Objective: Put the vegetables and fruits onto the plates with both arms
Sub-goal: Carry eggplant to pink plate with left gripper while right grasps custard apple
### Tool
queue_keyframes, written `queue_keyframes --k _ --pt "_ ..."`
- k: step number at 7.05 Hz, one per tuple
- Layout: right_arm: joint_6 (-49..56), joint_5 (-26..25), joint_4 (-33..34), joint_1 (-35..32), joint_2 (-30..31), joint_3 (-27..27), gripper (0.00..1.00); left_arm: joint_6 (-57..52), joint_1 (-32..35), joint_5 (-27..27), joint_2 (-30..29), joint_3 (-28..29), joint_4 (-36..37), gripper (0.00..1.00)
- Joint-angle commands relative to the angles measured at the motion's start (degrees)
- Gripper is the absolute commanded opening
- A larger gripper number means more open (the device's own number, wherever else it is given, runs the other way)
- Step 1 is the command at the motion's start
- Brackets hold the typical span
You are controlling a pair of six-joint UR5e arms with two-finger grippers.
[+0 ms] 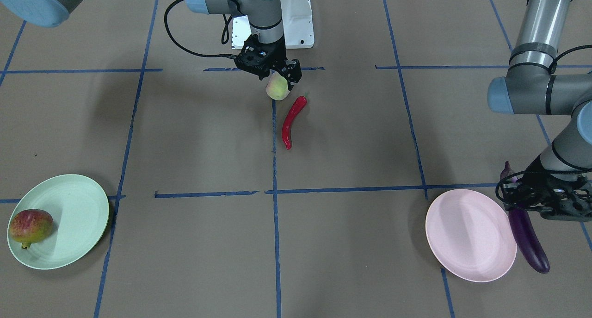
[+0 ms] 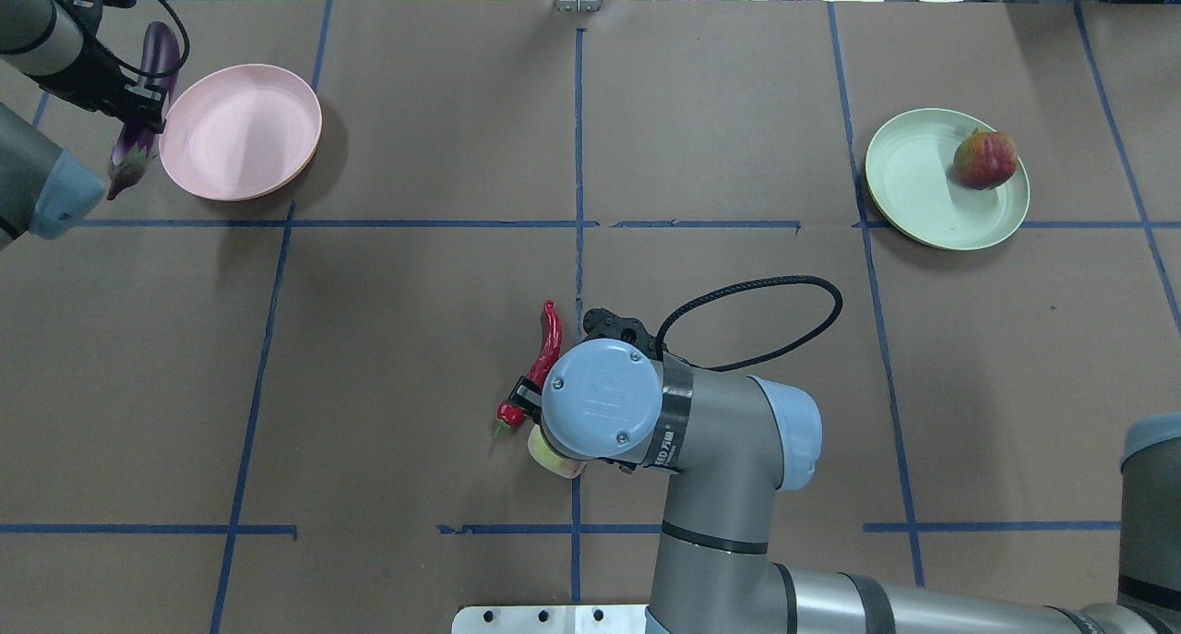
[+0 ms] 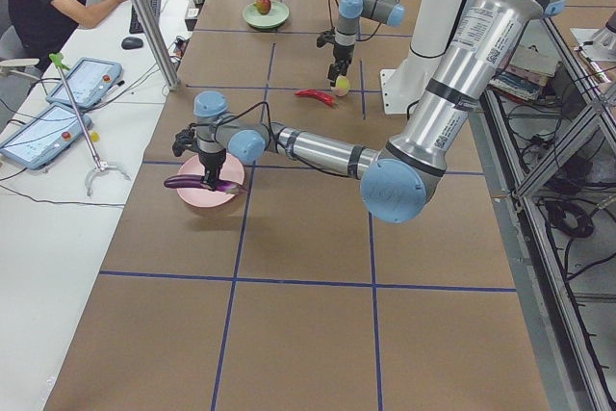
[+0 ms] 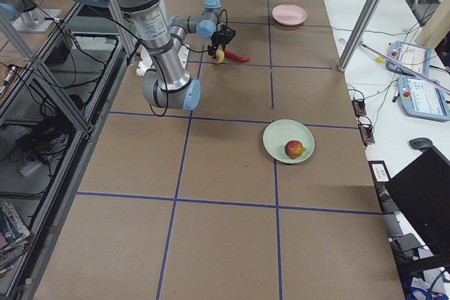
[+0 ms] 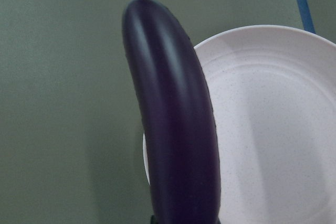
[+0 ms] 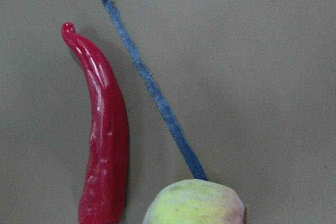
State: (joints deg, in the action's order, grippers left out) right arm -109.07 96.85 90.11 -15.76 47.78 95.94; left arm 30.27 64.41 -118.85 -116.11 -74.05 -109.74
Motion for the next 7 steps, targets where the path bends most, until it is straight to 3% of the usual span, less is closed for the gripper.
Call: queue_keyframes --k 1,2,3,4,5,6,7 --pt "0.09 -0.08 0.07 0.38 -0.32 -2.41 1.00 -0.04 -1.21 -0.07 -3.49 5.29 -0.30 0.60" --pt "0.09 -0.08 0.07 0.38 -0.23 -2.51 0.74 0.22 -2.26 -0.07 -4.03 6.01 -1.52 0.88" --pt "0.44 0.00 0.07 0.30 -0.14 -1.99 0.13 1.01 -2.62 -0.24 -4.04 5.85 -3.27 0.94" --pt "0.70 0.18 0.15 -0.66 0.03 -1.55 0.00 1.10 -2.71 -0.42 -4.99 5.76 -3.29 0.96" --pt "1.66 1.75 0.50 -4.50 4.21 3.94 0.00 2.32 -2.62 -1.29 -5.87 4.28 -3.11 0.99" --pt "10.37 3.59 0.07 -9.93 10.95 10.69 0.00 9.99 -4.28 -6.52 -5.80 0.61 -3.55 0.99" --pt "19.68 6.22 0.07 -16.16 13.89 11.37 0.00 15.20 -9.34 -8.22 -5.19 -5.26 -3.29 0.99"
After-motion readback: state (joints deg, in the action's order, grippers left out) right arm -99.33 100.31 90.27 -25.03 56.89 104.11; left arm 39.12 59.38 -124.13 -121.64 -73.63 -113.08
